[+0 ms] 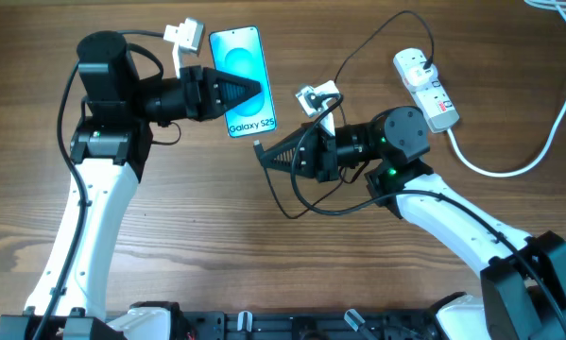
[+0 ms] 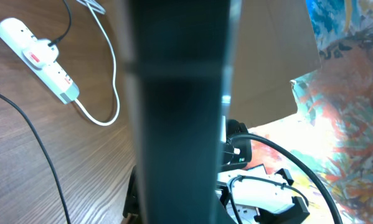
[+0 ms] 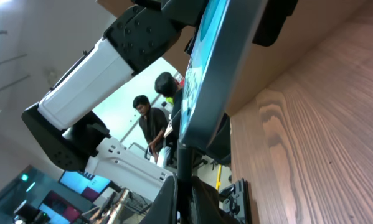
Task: Plug charger to phone and switch on socket
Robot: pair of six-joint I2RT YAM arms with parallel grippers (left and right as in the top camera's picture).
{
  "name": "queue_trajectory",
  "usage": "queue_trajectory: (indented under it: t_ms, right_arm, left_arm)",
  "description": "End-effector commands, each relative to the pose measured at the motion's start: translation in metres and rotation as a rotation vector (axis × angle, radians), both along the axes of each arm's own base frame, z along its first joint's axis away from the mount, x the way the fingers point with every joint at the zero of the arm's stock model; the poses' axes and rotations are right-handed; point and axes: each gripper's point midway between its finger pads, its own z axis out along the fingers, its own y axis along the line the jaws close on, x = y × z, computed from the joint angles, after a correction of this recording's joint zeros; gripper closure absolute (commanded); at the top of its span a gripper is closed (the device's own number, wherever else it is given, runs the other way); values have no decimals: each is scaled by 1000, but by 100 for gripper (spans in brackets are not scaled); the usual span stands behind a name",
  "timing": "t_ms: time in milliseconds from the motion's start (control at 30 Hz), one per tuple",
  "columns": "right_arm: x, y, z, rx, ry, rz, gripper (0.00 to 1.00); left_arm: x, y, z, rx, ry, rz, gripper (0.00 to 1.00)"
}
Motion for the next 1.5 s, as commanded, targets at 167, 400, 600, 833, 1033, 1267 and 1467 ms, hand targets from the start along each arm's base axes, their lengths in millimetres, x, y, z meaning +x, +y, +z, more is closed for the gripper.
queue_trajectory:
  t_ms: [167, 400, 600, 833, 1033, 1267, 1467]
  right_arm:
    - [8, 1, 11, 29, -4, -59, 96]
    - [10, 2, 12, 29, 16, -68, 96]
    - [12, 2, 12, 31, 21, -75, 96]
    - [14, 2, 12, 30, 58, -87, 96]
    - [15, 2, 13, 28, 79, -90, 96]
    - [16, 2, 14, 29, 100, -95, 96]
    - [16, 2, 14, 29, 105, -94, 96]
  left_arm:
    - [-1, -1, 4, 1, -19, 5, 96]
    - [-1, -1, 4, 1, -18, 4, 96]
    - [-1, -1, 4, 1, -18, 4, 96]
    - [-1, -1, 4, 1, -19, 3, 96]
    - [-1, -1, 4, 2, -24, 3, 96]
    - [-1, -1, 4, 10, -68, 0, 96]
    - [-1, -1, 4, 10, -71, 0, 96]
